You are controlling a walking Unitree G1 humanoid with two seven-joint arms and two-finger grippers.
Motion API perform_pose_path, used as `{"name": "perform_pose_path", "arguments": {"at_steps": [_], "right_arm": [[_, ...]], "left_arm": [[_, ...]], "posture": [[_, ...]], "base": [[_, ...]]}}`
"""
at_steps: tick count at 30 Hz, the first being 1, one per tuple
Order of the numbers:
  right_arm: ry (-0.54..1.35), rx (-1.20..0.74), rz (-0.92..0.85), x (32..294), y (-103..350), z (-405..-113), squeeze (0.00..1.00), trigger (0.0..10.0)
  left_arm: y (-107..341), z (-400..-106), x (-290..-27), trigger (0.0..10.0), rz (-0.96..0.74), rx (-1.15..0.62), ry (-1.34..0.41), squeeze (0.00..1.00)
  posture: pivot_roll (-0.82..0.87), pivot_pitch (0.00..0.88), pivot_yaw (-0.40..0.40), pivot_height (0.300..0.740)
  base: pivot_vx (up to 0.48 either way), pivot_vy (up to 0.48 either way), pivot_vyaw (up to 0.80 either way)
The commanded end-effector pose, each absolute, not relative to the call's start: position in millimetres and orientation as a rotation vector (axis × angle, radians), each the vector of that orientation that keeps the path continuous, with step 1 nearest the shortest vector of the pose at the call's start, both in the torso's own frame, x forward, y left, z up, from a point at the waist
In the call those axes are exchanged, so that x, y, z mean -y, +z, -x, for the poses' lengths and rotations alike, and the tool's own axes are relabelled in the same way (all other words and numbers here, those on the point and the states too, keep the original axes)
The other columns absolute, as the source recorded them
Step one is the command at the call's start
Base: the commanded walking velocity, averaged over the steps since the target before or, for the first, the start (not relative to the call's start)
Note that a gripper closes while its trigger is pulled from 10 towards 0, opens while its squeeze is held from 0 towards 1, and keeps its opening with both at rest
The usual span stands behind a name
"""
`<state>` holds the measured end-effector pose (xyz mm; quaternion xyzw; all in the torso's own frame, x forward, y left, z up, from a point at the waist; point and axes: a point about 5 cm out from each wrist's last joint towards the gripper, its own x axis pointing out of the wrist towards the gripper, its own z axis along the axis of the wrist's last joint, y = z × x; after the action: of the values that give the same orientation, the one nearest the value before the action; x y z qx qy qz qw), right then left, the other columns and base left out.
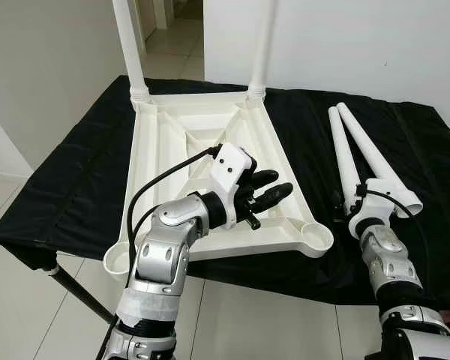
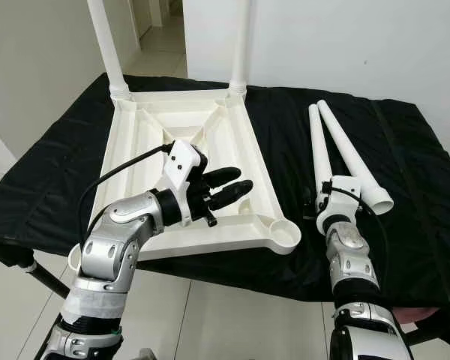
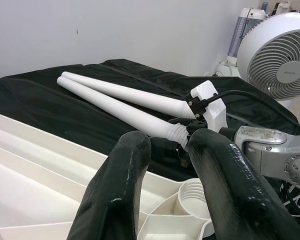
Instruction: Building children table
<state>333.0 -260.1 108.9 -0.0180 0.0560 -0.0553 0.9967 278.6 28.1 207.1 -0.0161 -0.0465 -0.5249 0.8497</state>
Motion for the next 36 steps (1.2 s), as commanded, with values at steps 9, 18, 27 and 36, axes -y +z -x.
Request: {"name": "perform_pose_path", "arguments": {"at_steps": [9,18,27,36], "right_arm": [[-0.033,-0.249,-0.028,253,85,-326,0.00,0.0],[-0.050,-0.236,0.010,252,84,-326,0.00,0.0],[-0.129,0.064,-0.011,248,125,-334,0.00,2.1],[-0.017,0.335,-0.043,207,164,-338,0.00,10.0]], "left_arm": [[212,-286,-25,10.0,0.121,0.106,-0.831,0.00],[215,-287,-25,10.0,0.122,0.118,-0.837,0.00],[210,-297,-29,10.0,0.012,0.116,-0.872,0.00],[219,-310,-37,10.0,0.026,0.111,-0.932,0.00]], "posture": [[-0.06,0.000,0.003,0.740],[-0.06,0.000,0.003,0.740],[-0.04,0.000,-0.005,0.740],[-0.03,0.000,-0.016,0.740]], "base": [[0.000,0.000,0.00],[0.000,0.000,0.00],[0.000,0.000,0.00],[0.000,0.000,0.00]]}}
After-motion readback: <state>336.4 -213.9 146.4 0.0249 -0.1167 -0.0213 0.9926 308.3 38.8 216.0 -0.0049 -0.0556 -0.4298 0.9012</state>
